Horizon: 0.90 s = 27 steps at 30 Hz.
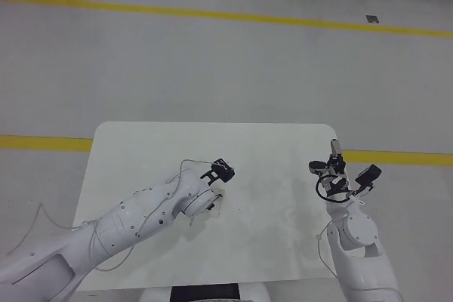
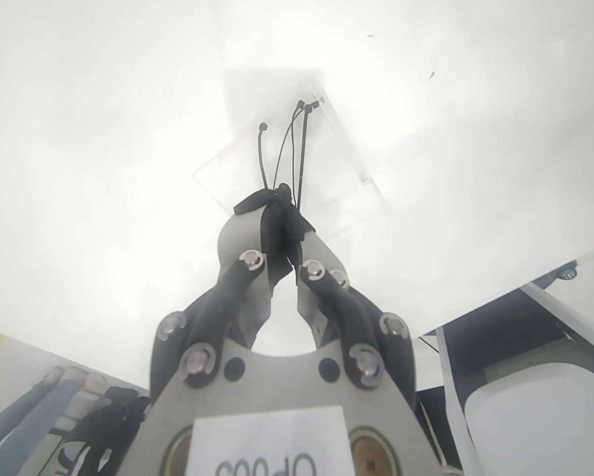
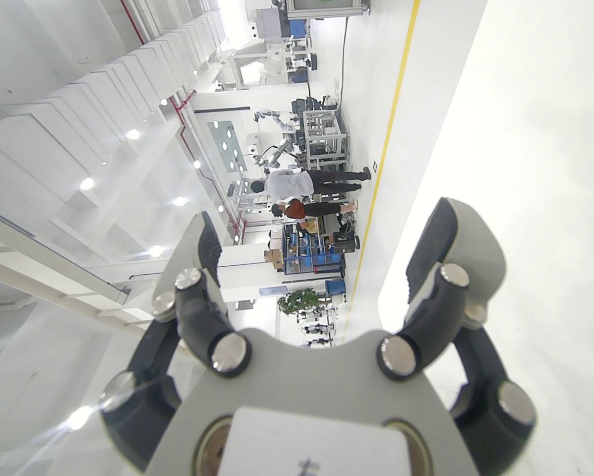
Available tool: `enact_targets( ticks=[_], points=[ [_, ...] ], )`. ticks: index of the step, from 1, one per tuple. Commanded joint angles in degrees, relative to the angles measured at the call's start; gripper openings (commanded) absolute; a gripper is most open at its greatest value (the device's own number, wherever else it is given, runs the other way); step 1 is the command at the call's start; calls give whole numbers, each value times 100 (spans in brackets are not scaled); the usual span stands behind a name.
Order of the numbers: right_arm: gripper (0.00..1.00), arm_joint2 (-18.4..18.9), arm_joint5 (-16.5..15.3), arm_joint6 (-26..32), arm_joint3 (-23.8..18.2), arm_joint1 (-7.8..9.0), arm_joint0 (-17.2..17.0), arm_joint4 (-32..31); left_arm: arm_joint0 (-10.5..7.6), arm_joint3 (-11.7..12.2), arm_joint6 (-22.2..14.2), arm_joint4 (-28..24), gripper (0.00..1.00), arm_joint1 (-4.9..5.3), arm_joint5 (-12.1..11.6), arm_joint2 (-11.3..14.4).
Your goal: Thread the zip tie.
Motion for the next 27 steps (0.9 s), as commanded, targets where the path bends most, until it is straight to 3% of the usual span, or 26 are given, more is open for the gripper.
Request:
enact_targets(
  ticks=[1, 15, 27],
  points=[
    [100, 0, 0, 0, 0, 0, 0, 0, -22, 104, 35, -21, 0, -33, -18, 35],
    [100, 0, 0, 0, 0, 0, 0, 0, -206, 602, 80, 42, 1, -316, 20, 361],
    [100, 0, 0, 0, 0, 0, 0, 0, -279, 909, 92, 114, 0, -477, 33, 464]
  ],
)
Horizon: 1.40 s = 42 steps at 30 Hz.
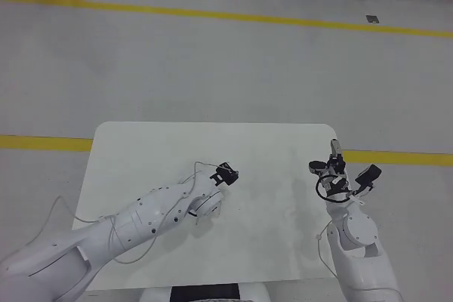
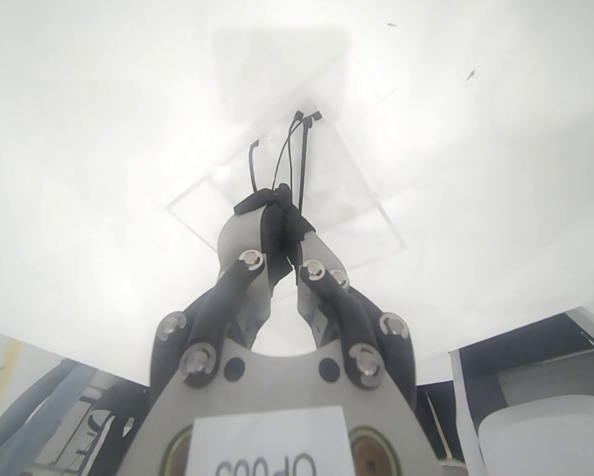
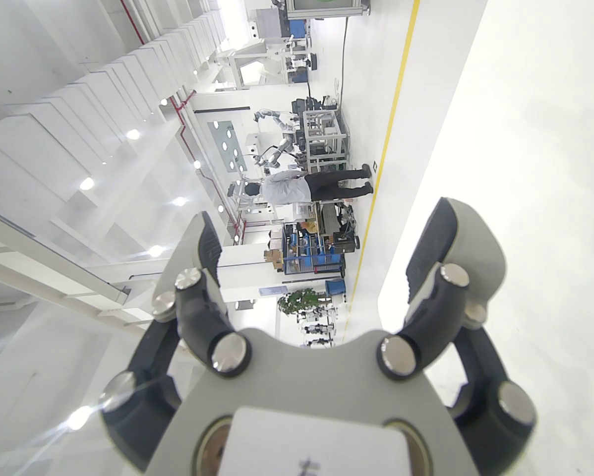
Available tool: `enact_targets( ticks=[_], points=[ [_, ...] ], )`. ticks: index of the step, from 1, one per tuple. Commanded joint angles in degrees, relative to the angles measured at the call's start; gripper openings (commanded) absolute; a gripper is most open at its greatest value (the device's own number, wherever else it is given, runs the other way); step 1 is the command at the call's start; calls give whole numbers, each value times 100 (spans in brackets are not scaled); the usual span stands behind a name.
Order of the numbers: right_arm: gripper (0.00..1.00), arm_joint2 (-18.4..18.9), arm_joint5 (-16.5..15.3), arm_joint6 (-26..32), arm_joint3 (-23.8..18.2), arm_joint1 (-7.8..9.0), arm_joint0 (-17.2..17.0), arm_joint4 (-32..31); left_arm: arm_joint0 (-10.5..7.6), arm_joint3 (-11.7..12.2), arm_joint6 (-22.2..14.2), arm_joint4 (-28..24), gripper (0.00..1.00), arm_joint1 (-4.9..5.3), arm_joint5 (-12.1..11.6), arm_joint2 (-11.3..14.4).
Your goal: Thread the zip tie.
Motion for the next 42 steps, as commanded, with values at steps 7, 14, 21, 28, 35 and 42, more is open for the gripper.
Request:
enact_targets(
  ticks=[7, 14, 21, 28, 35, 42],
  points=[
    [100, 0, 0, 0, 0, 0, 0, 0, -22, 141, -19, 91, 0, -76, 43, 23],
    [100, 0, 0, 0, 0, 0, 0, 0, -26, 220, -29, 214, 2, -123, 108, 16],
    [100, 0, 0, 0, 0, 0, 0, 0, 1, 287, 1, 281, 8, -157, 83, -9],
    [100, 0, 0, 0, 0, 0, 0, 0, 11, 370, 1, 316, 13, -203, 27, -19],
    [100, 0, 0, 0, 0, 0, 0, 0, 14, 456, -2, 341, 18, -256, -18, -20],
    [100, 0, 0, 0, 0, 0, 0, 0, 24, 507, 16, 340, 17, -307, -68, -29]
  ],
)
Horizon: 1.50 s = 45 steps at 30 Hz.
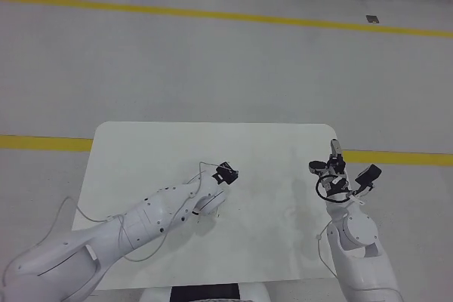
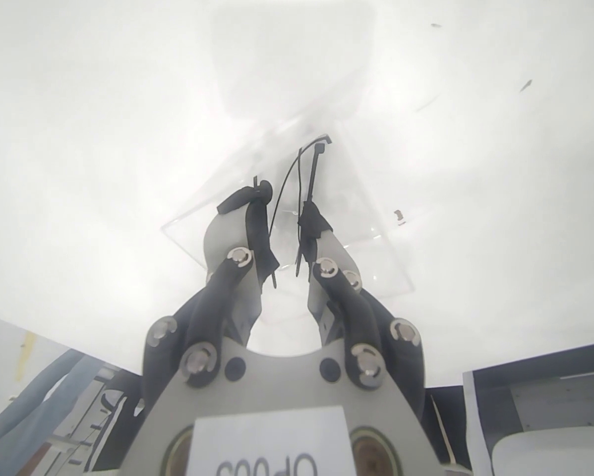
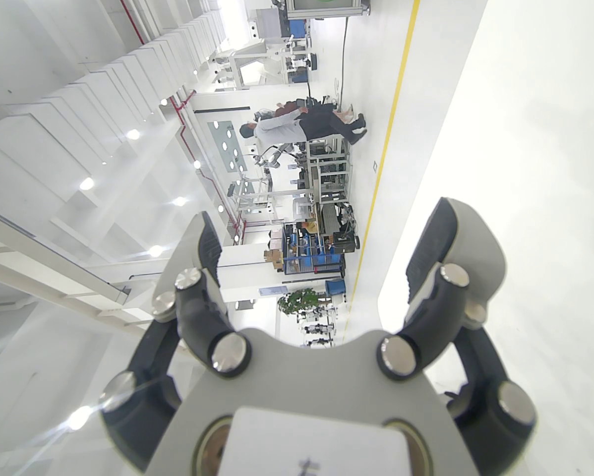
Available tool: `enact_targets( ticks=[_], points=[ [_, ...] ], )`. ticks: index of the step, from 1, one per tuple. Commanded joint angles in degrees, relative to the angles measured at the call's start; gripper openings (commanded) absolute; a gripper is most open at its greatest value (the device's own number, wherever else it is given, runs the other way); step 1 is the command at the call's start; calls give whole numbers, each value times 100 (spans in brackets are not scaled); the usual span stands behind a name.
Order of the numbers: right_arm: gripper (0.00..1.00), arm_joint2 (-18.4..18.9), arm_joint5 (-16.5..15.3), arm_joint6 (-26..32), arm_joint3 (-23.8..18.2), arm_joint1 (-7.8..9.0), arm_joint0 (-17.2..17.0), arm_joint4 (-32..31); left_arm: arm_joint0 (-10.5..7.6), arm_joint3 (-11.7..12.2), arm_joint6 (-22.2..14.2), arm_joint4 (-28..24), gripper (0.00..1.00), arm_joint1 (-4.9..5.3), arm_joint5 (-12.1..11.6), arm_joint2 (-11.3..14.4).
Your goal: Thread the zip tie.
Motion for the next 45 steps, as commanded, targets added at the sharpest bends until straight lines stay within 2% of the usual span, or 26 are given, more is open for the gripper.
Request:
enact_targets(
  ticks=[1, 9, 14, 19, 31, 45],
  points=[
    [100, 0, 0, 0, 0, 0, 0, 0, 8, -12, -4, 9, 17, -13, -7, 0],
    [100, 0, 0, 0, 0, 0, 0, 0, 64, -173, -52, 91, 14, -2, -17, -84],
    [100, 0, 0, 0, 0, 0, 0, 0, 112, -65, 28, -11, 10, -3, -159, -151],
    [100, 0, 0, 0, 0, 0, 0, 0, 109, 25, 63, -47, 6, -31, -205, -166],
    [100, 0, 0, 0, 0, 0, 0, 0, 119, 129, 155, -86, 8, -82, -223, -225],
    [100, 0, 0, 0, 0, 0, 0, 0, 180, 128, 218, -22, 14, -78, -223, -336]
  ],
)
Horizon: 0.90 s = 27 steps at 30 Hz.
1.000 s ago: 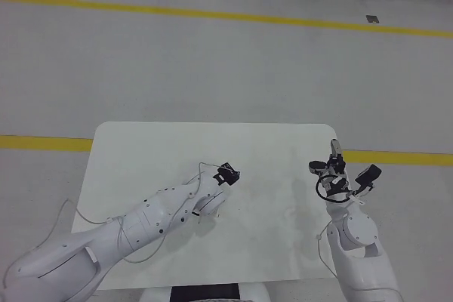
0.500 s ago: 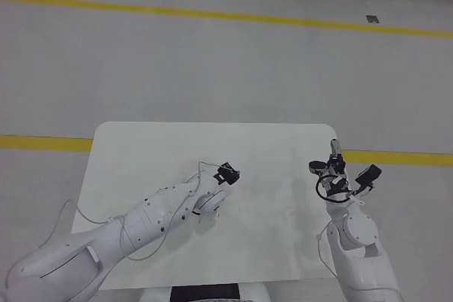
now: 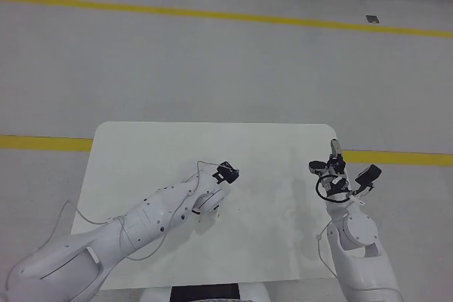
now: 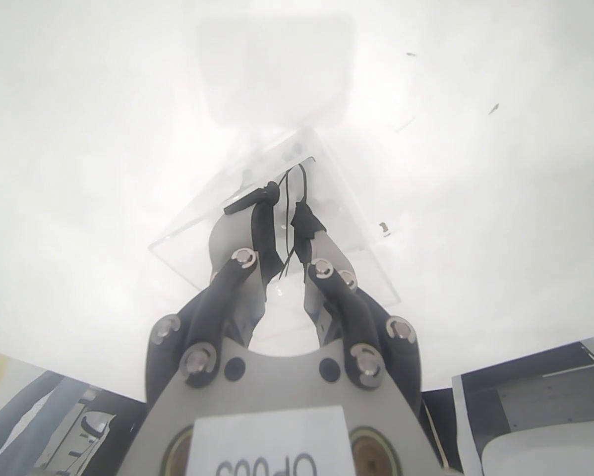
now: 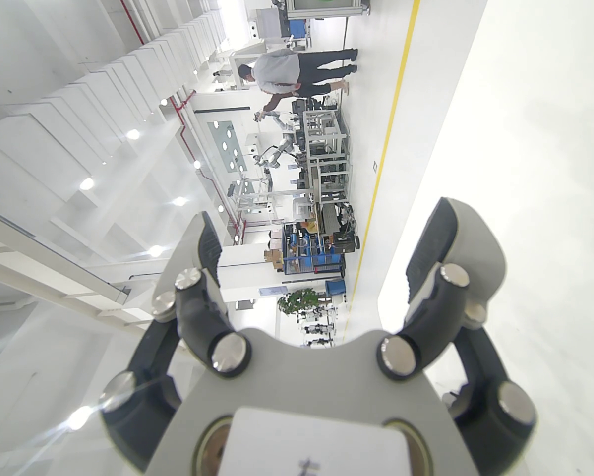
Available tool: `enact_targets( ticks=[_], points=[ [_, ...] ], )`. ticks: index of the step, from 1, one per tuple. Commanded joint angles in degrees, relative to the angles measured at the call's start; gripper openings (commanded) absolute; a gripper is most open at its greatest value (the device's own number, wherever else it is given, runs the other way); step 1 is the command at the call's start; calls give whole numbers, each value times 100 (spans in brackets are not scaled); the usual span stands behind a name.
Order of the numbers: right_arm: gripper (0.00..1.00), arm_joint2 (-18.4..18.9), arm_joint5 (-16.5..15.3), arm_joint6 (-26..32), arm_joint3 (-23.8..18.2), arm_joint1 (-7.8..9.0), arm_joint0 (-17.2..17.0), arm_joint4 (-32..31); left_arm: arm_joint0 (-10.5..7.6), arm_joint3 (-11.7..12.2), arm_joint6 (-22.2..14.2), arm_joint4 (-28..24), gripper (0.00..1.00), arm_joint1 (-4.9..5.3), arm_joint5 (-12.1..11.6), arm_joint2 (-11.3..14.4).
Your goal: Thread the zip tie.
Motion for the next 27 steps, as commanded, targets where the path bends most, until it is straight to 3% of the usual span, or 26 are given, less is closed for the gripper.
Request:
enact_targets(
  ticks=[1, 12, 17, 20, 27],
  points=[
    [100, 0, 0, 0, 0, 0, 0, 0, 14, 10, 12, -16, 14, 4, -20, -26],
    [100, 0, 0, 0, 0, 0, 0, 0, 54, 134, 94, -113, 11, -3, -133, -107],
    [100, 0, 0, 0, 0, 0, 0, 0, 55, 166, 96, -125, 0, -15, -140, -118],
    [100, 0, 0, 0, 0, 0, 0, 0, 55, 175, 88, -119, 0, -22, -134, -121],
    [100, 0, 0, 0, 0, 0, 0, 0, 97, -78, -73, 91, 0, 12, 20, -150]
  ],
)
